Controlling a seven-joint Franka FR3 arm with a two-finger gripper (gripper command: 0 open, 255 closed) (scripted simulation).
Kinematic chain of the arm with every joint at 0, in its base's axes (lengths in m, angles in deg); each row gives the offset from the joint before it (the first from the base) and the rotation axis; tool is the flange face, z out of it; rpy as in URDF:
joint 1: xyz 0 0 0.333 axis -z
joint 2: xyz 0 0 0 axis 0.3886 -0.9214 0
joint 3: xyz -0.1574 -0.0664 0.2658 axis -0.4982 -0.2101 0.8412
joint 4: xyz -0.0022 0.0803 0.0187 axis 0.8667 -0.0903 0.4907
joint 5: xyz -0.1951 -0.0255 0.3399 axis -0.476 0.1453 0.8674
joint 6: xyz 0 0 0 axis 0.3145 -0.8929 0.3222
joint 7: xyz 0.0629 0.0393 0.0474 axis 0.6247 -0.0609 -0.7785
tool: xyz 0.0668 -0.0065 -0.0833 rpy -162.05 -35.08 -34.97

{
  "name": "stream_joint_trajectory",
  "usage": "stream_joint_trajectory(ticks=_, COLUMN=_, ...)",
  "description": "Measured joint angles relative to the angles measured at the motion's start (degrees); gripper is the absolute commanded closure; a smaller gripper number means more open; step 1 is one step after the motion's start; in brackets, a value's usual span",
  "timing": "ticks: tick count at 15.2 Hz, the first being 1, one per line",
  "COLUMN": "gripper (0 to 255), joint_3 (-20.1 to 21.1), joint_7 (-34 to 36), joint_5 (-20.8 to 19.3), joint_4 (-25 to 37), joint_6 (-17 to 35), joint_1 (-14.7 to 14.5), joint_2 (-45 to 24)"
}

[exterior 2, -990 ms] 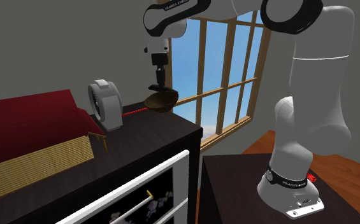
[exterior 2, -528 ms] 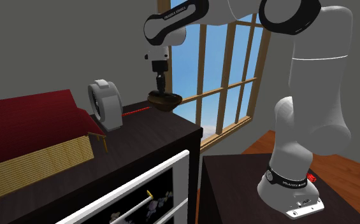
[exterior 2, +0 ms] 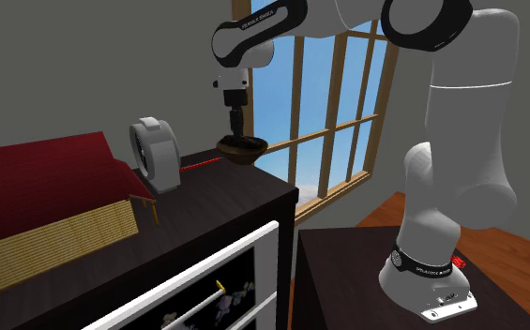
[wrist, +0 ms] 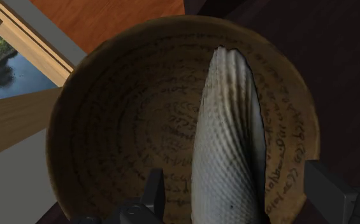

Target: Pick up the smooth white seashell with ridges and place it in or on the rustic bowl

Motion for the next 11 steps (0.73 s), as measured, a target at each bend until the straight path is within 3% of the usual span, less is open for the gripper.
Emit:
stream_joint_trajectory(ticks=3, gripper=0, joint_3=0.0, joint_7=0.0, joint_5=0.0, joint_4=0.0, joint_6=0.0, joint_1=0.0, joint_2=0.0)
stream_joint_trajectory(ticks=7, gripper=0, joint_3=-0.2, joint_7=0.1, joint_5=0.2, joint_4=6.5, joint_6=-5.7, joint_1=0.4, joint_2=-0.8)
stream_joint_trajectory(ticks=11, gripper=0, joint_3=-0.3, joint_7=0.1, joint_5=0.0, joint_4=7.7, joint_6=-7.3, joint_1=0.5, joint_2=-0.4)
